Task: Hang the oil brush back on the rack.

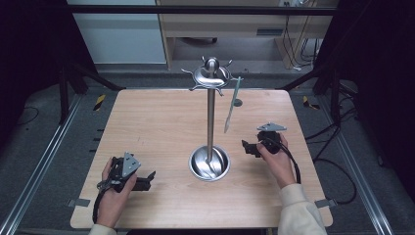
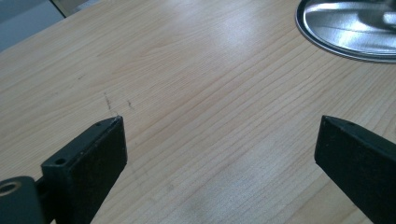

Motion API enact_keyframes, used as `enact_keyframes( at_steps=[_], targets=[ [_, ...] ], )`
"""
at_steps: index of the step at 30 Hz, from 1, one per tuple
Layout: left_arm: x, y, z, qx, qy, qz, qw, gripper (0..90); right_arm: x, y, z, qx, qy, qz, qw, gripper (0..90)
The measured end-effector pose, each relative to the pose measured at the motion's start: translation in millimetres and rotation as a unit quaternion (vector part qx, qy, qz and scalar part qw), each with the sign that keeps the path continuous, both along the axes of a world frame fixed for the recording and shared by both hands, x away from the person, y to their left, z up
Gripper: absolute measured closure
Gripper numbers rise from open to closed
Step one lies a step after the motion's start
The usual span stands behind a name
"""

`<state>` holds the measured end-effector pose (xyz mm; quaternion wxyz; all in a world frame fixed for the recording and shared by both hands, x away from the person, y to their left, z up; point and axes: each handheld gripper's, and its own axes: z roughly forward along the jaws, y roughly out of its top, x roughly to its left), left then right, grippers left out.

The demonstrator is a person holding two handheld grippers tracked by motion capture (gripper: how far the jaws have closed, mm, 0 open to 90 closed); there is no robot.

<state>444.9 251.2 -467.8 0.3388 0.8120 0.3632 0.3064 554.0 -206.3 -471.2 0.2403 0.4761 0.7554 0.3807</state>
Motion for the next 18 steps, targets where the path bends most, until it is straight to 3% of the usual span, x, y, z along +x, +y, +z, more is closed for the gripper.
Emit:
enact_keyframes(
  at_steps=[6, 8, 18],
  targets=[
    [-0.1, 0.2, 0.0, 0.0, 0.0, 0.0, 1.0, 2.0, 3.7, 7.4, -8.6, 0.006, 0.01, 0.008, 0.9999, 10.3],
    [0.2, 0.3, -0.4, 0.0, 0.0, 0.001, 1.0, 2.0, 5.4, 10.9, -11.5, -0.003, 0.008, 0.015, 0.9999, 10.3],
    [0.0, 0.2, -0.3, 0.001, 0.0, 0.0, 1.0, 2.0, 7.7, 19.4, -18.9, 0.019, 0.003, 0.023, 0.9996, 10.1]
  ],
)
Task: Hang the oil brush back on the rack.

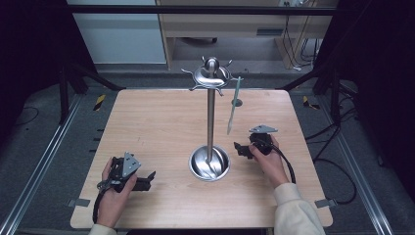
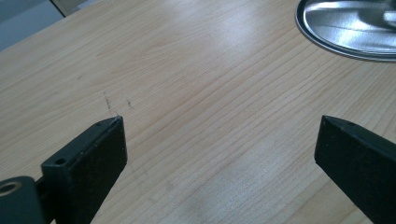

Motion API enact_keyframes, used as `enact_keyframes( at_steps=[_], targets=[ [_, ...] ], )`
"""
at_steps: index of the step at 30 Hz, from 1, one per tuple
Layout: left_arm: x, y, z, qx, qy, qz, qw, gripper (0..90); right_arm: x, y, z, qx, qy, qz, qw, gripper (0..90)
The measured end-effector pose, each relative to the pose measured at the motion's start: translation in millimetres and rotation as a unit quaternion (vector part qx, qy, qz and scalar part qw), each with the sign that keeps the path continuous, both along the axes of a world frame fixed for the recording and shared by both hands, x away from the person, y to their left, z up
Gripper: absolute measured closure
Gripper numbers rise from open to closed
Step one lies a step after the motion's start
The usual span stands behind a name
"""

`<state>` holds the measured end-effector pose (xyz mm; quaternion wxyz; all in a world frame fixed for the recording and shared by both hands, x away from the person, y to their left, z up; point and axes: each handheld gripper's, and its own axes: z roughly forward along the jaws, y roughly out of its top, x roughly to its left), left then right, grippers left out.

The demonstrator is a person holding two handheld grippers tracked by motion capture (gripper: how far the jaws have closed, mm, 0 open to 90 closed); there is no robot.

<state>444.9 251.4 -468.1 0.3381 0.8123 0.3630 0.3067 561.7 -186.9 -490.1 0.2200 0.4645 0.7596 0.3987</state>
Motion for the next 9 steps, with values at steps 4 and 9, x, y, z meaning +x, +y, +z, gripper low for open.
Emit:
enact_keyframes(
  at_steps=[4, 9],
  targets=[
    [0.3, 0.6, -0.2, -0.002, 0.0, 0.003, 1.0, 2.0, -0.2, 3.2, -1.0, 0.0, -0.001, 0.006, 1.0, 10.1],
    [0.3, 0.4, -0.3, 0.001, 0.0, 0.002, 1.0, 2.0, -1.3, 3.4, -0.8, -0.003, 0.001, 0.011, 0.9999, 10.0]
  ],
)
